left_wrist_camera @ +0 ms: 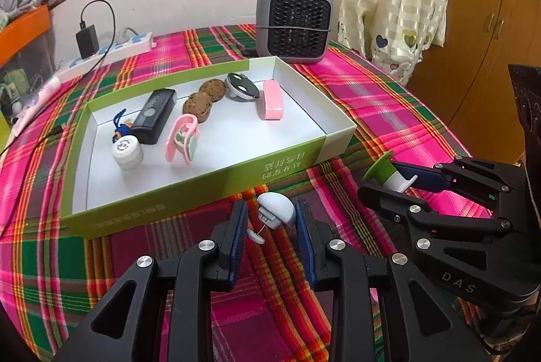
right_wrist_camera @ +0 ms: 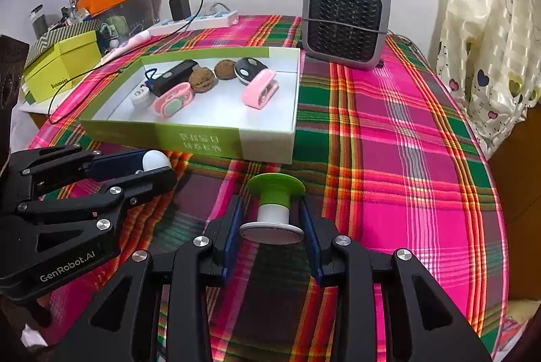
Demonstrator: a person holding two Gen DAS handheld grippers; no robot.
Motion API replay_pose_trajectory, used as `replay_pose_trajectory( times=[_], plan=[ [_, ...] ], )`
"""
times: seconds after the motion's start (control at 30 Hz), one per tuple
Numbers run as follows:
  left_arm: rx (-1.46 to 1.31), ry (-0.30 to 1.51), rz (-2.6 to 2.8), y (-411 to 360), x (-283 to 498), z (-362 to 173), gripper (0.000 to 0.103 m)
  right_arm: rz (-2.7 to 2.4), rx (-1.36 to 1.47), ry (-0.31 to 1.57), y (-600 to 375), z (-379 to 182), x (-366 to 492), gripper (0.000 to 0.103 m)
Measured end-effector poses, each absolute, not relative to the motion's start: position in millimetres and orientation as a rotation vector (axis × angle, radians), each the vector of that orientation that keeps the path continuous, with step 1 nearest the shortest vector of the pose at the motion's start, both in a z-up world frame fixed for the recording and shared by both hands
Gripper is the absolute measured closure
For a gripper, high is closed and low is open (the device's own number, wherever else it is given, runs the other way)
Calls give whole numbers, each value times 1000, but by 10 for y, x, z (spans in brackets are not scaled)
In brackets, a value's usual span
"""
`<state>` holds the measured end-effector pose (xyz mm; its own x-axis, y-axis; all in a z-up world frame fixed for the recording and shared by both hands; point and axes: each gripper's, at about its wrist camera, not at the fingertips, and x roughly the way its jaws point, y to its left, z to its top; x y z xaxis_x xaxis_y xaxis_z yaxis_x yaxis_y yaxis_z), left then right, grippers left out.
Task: Organize objects
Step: 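Lift the suction toy with the right tool while the left tool lifts the white knob, then carry the suction toy with the right tool while the left tool carries the knob into the box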
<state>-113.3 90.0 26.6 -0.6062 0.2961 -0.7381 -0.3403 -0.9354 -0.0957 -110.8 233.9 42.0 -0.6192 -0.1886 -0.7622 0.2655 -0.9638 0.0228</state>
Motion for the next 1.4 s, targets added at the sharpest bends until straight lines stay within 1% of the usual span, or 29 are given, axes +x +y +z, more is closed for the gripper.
replay_pose_trajectory(
  times=[0.4, 0.8, 1.4],
  plan=[
    [-1117, 55, 2573, 776, -1020, 406, 76, -2616, 1161, 130, 2251, 566, -1027, 68],
    [-1092, -2, 2645, 498, -1146, 587, 76, -2603, 1081, 142, 2095, 801, -1151, 68],
    [-1129, -38, 2687, 246, -1403, 543, 76, -2565, 1075, 188, 1851, 838, -1485, 68]
  ],
)
